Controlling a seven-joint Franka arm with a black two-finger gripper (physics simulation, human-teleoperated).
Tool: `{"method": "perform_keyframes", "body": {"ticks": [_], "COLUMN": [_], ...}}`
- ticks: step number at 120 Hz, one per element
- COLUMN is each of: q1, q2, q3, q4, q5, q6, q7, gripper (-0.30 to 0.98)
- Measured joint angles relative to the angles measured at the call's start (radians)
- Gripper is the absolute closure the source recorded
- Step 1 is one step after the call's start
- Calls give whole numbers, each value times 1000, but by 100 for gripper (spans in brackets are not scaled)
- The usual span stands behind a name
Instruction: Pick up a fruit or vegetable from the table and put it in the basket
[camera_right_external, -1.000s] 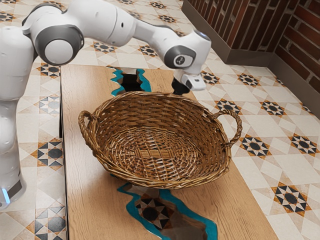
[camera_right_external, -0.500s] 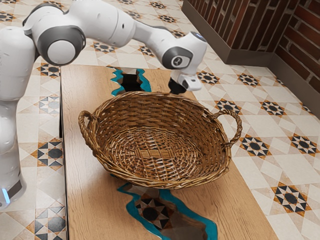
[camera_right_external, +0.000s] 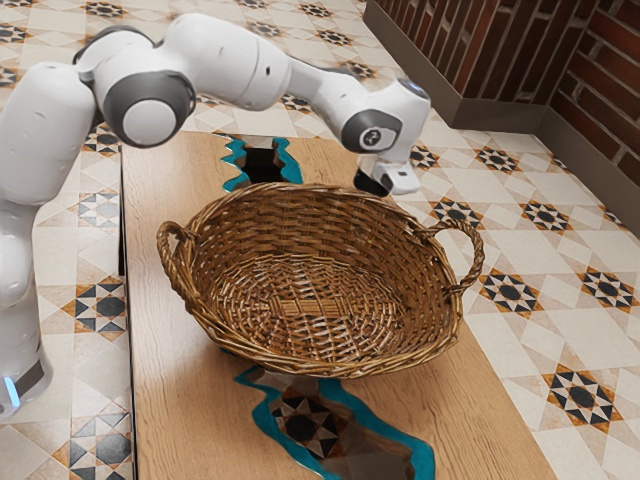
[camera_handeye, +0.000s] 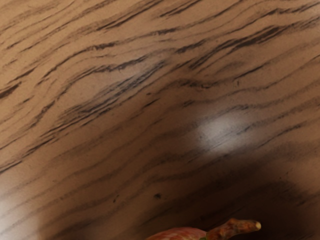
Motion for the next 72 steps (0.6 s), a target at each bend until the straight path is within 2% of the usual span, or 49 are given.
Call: {"method": "perform_keyframes", "body": {"ticks": [23,72], "q1": [0,-3], "q2": [45,39], "q3": [0,-32], "q4": [52,79], "q5": [-1,-3], "q6": [1,0], "q7": [0,-6], "gripper": [0,0]}}
